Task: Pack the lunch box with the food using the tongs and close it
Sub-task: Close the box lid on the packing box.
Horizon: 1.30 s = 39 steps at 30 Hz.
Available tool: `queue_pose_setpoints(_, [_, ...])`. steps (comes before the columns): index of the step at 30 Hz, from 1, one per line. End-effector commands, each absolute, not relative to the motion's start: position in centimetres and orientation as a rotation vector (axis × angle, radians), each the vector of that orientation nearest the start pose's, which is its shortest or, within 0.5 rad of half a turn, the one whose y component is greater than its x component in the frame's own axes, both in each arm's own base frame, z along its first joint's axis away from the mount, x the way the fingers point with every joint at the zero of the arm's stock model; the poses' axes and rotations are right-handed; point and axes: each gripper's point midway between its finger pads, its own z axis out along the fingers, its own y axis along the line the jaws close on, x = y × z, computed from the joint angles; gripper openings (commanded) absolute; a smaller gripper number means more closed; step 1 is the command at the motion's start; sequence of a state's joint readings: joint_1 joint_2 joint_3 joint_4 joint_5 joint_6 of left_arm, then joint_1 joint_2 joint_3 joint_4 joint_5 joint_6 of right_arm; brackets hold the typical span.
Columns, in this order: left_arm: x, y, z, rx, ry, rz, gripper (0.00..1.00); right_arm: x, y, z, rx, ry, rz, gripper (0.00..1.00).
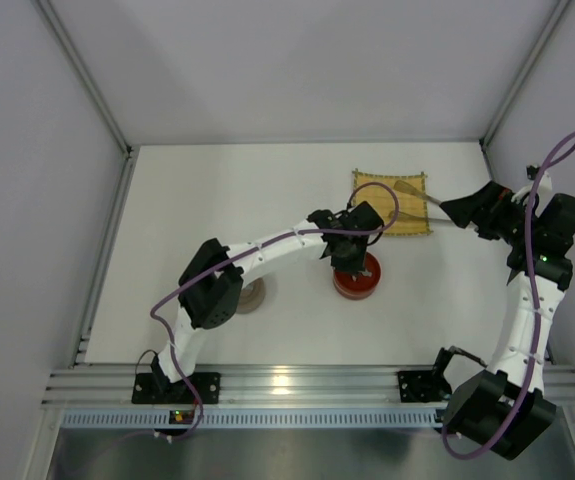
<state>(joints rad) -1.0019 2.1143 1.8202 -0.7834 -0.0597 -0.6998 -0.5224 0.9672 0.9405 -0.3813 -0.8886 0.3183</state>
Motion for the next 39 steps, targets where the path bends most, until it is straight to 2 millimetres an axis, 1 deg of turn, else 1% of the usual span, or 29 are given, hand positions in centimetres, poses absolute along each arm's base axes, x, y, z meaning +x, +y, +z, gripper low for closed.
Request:
queue_pose_setpoints(1, [25.9, -43.3, 9.0, 0.419, 2.700, -0.482, 0.00, 29.9, -0.9, 29.3, 0.170, 1.818, 0.700, 0.99])
queue_pose_setpoints(5, [25.4, -42.9, 8.9, 0.482, 2.695, -0.486, 0.00, 29.9, -0.8, 29.3, 0.167, 1.820, 0.699, 1.00])
queue_pose_setpoints(6, [25.3, -42.9, 8.9, 0.513, 2.691, -0.497, 0.00, 29.9, -0.8, 29.2, 0.165, 1.822, 0.703, 0.99])
queue_pose_setpoints(7, [24.6, -43.0, 8.8, 0.589, 2.696, -0.534, 0.00, 29.8, -0.8, 29.3, 0.163, 1.821, 0.703, 0.99])
queue_pose_setpoints(9, [24.5, -42.5, 8.5, 0.625, 2.698, -0.523, 0.00, 29.9, -0.8, 29.3, 0.160, 1.819, 0.705, 0.99])
queue_pose_setpoints(10, [24.1, -42.3, 8.2, 0.699, 2.699, -0.526, 0.00, 29.9, -0.7, 29.3, 0.158, 1.820, 0.709, 0.99])
queue_pose_setpoints(12, [23.7, -41.9, 7.8, 0.778, 2.698, -0.544, 0.00, 29.8, -0.7, 29.3, 0.153, 1.821, 0.712, 0.99])
queue_pose_setpoints(13, [23.0, -41.6, 7.6, 0.890, 2.693, -0.578, 0.00, 29.9, -0.6, 29.3, 0.152, 1.822, 0.715, 0.99])
queue_pose_setpoints(16, [22.1, -40.8, 7.0, 1.089, 2.663, -0.614, 0.00, 29.8, -0.6, 29.2, 0.141, 1.827, 0.716, 0.99])
queue_pose_setpoints(17, [21.6, -40.3, 6.8, 1.135, 2.672, -0.617, 0.00, 29.8, -0.5, 29.3, 0.137, 1.827, 0.715, 0.99])
queue_pose_setpoints(18, [21.4, -39.9, 6.7, 1.220, 2.643, -0.605, 0.00, 29.7, -0.5, 29.1, 0.130, 1.834, 0.719, 0.99])
queue_pose_setpoints(20, [21.1, -38.9, 6.0, 1.309, 2.649, -0.566, 0.00, 29.7, -0.4, 29.1, 0.122, 1.837, 0.720, 0.99])
queue_pose_setpoints(21, [21.0, -38.0, 5.8, 1.384, 2.639, -0.519, 0.00, 29.7, -0.4, 29.0, 0.116, 1.841, 0.720, 0.99])
queue_pose_setpoints(23, [21.0, -37.0, 5.1, 1.472, 2.622, -0.467, 0.00, 29.7, -0.4, 28.8, 0.110, 1.848, 0.725, 0.99])
queue_pose_setpoints(24, [20.9, -36.0, 4.6, 1.540, 2.604, -0.414, 0.00, 29.6, -0.4, 28.8, 0.108, 1.849, 0.726, 0.99])
queue_pose_setpoints(26, [20.6, -34.9, 4.0, 1.626, 2.585, -0.379, 0.00, 29.5, -0.3, 28.7, 0.104, 1.853, 0.730, 0.99])
queue_pose_setpoints(27, [20.5, -33.7, 3.3, 1.694, 2.574, -0.331, 0.00, 29.6, -0.3, 28.7, 0.095, 1.852, 0.726, 0.99])
queue_pose_setpoints(29, [20.1, -32.6, 2.6, 1.786, 2.550, -0.305, 0.00, 29.5, -0.2, 28.5, 0.087, 1.860, 0.725, 1.00])
queue_pose_setpoints(30, [20.2, -32.0, 2.3, 1.865, 2.502, -0.285, 0.00, 29.4, -0.2, 28.5, 0.086, 1.862, 0.727, 0.99])
queue_pose_setpoints(31, [19.8, -30.9, 1.7, 1.917, 2.492, -0.255, 0.00, 29.4, -0.2, 28.4, 0.087, 1.866, 0.728, 0.99])
queue_pose_setpoints(33, [19.5, -29.9, 1.3, 2.040, 2.416, -0.246, 0.00, 29.4, -0.1, 28.3, 0.080, 1.869, 0.732, 0.99])
queue_pose_setpoints(34, [19.2, -29.0, 1.1, 2.086, 2.393, -0.233, 0.00, 29.4, -0.1, 28.3, 0.077, 1.869, 0.732, 0.99])
queue_pose_setpoints(35, [19.1, -28.7, 1.0, 2.115, 2.368, -0.223, 0.00, 29.4, -0.1, 28.3, 0.075, 1.870, 0.731, 0.99])
queue_pose_setpoints(36, [19.1, -28.2, 1.0, 2.193, 2.304, -0.222, 0.00, 29.3, -0.1, 28.2, 0.073, 1.871, 0.732, 0.99])
queue_pose_setpoints(37, [19.2, -27.9, 1.2, 2.226, 2.264, -0.206, 0.00, 29.4, -0.1, 28.2, 0.073, 1.872, 0.734, 1.00])
queue_pose_setpoints(38, [19.1, -26.9, 0.9, 2.271, 2.245, -0.171, 0.00, 29.4, -0.1, 28.1, 0.072, 1.874, 0.736, 1.00])
queue_pose_setpoints(39, [19.3, -26.5, 0.9, 2.335, 2.178, -0.148, 0.00, 29.3, 0.0, 28.0, 0.068, 1.875, 0.740, 0.99])
